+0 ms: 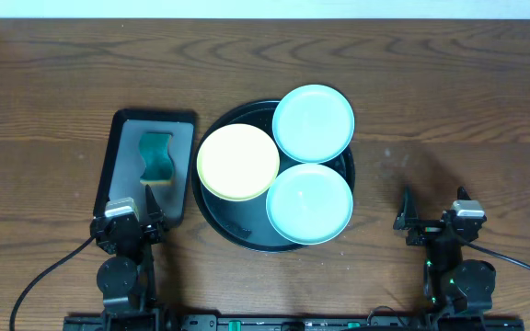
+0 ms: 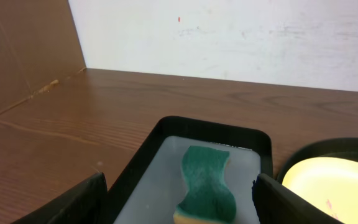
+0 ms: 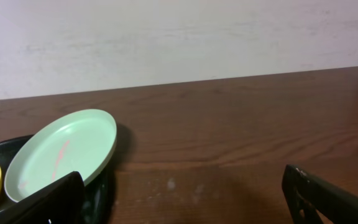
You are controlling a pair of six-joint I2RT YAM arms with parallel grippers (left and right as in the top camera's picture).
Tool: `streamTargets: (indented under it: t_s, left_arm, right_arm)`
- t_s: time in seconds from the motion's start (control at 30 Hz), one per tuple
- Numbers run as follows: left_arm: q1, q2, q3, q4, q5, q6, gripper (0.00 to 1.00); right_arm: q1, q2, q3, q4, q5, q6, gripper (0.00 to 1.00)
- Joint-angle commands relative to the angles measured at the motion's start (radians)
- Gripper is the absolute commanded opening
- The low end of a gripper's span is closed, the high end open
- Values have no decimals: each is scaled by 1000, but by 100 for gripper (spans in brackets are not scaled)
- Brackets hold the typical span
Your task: Clean dirty plates on tray and stack at the side
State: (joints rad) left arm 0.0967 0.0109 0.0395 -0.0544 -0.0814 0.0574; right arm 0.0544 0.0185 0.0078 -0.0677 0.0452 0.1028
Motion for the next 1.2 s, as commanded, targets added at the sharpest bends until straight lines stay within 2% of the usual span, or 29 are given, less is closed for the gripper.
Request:
streamTargets:
  t_s: [0.0, 0.5, 0.7, 0.87, 1.03, 1.17]
  left_arm:
    - [6, -5, -35, -10, -5, 18, 75]
    - [5, -5, -35, 22, 13, 18, 75]
    - [5, 13, 14, -12, 14, -3, 75]
    - [5, 137, 185, -119, 16, -18, 75]
    - [5, 319, 406, -235, 21, -37, 75]
    - [5, 490, 610, -334, 37, -101, 75]
  right_arm:
    - [-6, -5, -3, -3, 2, 12, 99]
    - [-6, -5, -2, 13, -32, 16, 99]
    - [-6, -5, 16, 77, -95, 16, 99]
    - [-7, 72, 126, 77, -96, 16, 99]
    - [-7, 257, 291, 77, -103, 16, 99]
    - [-7, 466, 479, 55, -135, 16, 99]
